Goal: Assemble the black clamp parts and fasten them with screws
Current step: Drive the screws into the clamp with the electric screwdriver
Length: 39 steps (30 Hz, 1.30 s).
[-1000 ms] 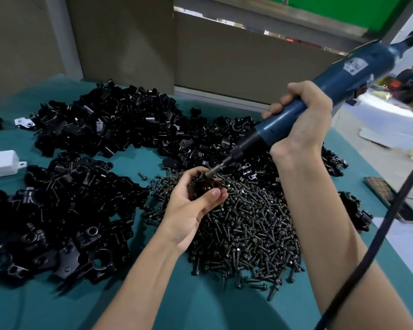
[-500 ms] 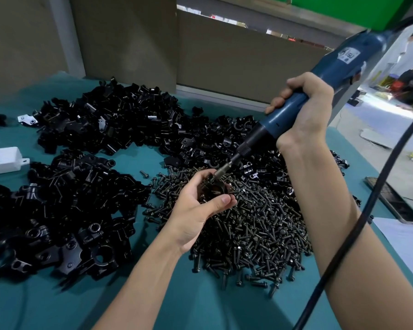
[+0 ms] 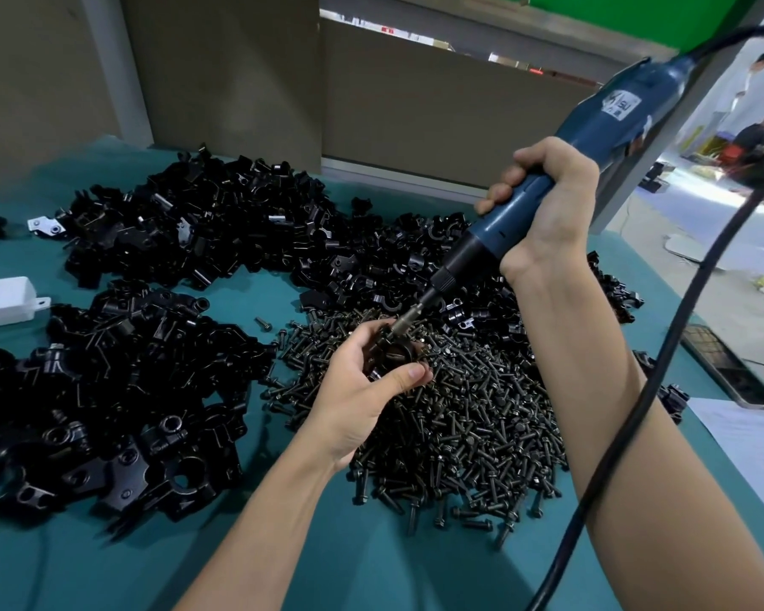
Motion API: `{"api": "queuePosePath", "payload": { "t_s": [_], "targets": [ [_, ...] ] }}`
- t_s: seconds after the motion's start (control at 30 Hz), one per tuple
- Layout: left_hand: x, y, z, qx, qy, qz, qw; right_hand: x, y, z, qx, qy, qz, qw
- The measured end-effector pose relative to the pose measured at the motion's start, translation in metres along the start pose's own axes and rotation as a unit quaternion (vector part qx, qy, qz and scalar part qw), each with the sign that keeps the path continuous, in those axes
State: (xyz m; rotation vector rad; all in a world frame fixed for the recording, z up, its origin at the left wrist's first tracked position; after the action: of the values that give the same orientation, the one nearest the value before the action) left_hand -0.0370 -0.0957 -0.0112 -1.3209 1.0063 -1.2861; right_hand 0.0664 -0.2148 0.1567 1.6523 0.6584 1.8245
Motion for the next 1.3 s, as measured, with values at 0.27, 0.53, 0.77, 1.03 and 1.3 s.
{"api": "queuePosePath", "payload": {
  "t_s": [0.27,0.53,0.77,1.03,1.3],
  "targets": [
    [-0.002,-0.004,0.001,0.013,-0.027,0.054,0.998,0.001,0.0,0.0,0.003,0.004,0.007,1.0],
    [0.001,-0.004,0.0,0.013,-0.02,0.069,0.997,-0.001,0.0,-0.002,0.003,0.006,0.005,1.0],
    [0.001,-0.001,0.0,0.011,-0.011,0.064,0.998,-0.002,-0.004,-0.002,0.01,0.005,0.014,1.0],
    [-0.001,0.004,0.001,0.0,-0.01,0.074,0.997,-0.001,-0.004,-0.003,0.013,0.01,0.009,1.0],
    [-0.002,0.009,0.001,-0.012,-0.005,0.072,0.997,-0.001,-0.005,-0.004,0.015,0.005,0.006,1.0]
  ]
}}
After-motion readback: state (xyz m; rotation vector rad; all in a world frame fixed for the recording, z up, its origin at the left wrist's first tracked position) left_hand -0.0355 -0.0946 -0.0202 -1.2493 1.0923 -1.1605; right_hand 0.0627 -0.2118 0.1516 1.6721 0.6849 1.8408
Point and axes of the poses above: each hand's wrist, its own z-axis towards the middle knuckle, its own x-axis out of the palm, y = z × x, the point moved 8 cm from there along z, towards the middle knuckle, and after that the axes turned 10 degrees about z, right-handed, at the moved point
